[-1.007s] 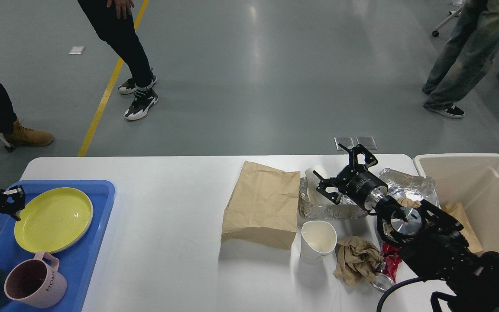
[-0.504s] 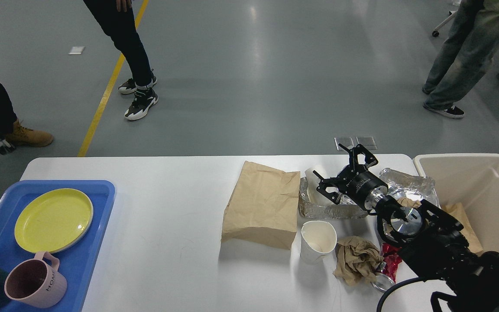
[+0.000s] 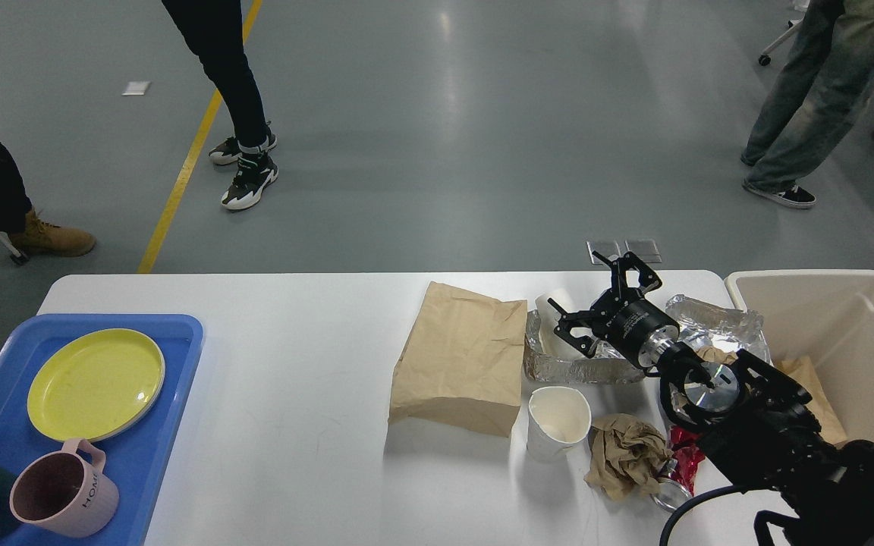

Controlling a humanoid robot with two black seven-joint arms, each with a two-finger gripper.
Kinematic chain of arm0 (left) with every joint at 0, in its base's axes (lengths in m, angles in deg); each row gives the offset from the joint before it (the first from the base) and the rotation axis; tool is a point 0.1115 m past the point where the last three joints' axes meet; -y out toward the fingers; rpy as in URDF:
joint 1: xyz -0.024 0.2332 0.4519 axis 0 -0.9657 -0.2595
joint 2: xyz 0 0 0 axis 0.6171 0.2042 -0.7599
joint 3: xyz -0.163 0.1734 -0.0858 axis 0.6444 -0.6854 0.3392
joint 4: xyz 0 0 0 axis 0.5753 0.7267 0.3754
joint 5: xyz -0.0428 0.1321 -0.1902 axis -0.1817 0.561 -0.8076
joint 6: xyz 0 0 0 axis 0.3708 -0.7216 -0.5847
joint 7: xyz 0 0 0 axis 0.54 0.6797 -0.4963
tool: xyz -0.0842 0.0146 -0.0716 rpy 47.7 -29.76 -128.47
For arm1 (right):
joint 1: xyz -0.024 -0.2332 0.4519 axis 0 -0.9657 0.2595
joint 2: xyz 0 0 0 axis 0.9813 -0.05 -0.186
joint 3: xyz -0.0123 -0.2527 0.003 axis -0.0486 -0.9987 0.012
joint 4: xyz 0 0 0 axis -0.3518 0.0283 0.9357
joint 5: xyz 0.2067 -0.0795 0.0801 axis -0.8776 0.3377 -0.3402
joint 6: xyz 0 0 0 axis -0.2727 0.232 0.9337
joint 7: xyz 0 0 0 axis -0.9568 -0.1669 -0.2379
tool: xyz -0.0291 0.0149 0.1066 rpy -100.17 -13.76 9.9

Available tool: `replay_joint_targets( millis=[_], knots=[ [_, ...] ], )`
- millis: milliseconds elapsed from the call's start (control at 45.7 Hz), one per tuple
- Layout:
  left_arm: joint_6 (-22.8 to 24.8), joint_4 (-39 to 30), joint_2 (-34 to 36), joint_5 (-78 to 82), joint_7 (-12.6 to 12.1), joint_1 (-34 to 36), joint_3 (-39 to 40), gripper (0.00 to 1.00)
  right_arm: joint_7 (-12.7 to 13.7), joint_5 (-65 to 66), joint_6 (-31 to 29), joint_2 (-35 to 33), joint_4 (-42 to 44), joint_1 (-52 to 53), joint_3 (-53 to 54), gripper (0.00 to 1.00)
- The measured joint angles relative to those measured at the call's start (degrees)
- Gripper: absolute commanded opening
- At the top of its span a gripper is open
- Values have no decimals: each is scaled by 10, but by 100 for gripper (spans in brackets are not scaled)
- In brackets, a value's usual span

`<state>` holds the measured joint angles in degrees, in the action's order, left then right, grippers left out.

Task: Tidy desktop
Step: 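Raise the left gripper up and away from the tray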

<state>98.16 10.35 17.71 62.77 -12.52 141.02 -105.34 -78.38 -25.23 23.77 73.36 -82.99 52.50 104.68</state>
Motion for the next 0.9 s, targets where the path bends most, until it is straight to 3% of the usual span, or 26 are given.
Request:
replay_joint_targets(
  millis=[197,460,613,723,898],
  knots=[
    [-25,3,-9,-68,0,-115,225,96,0,0,0,0,0,0,0,100],
    [-188,31,-66,-78,2,-299,589,96,0,0,0,0,0,0,0,100],
    [-265,55,-114,-75,9,-330,689,96,0,0,0,0,0,0,0,100],
    [-277,70,-124,-77,48,-335,706,96,0,0,0,0,0,0,0,100],
    [-277,76,-134,-77,150,-365,710,96,0,0,0,0,0,0,0,100]
  ],
)
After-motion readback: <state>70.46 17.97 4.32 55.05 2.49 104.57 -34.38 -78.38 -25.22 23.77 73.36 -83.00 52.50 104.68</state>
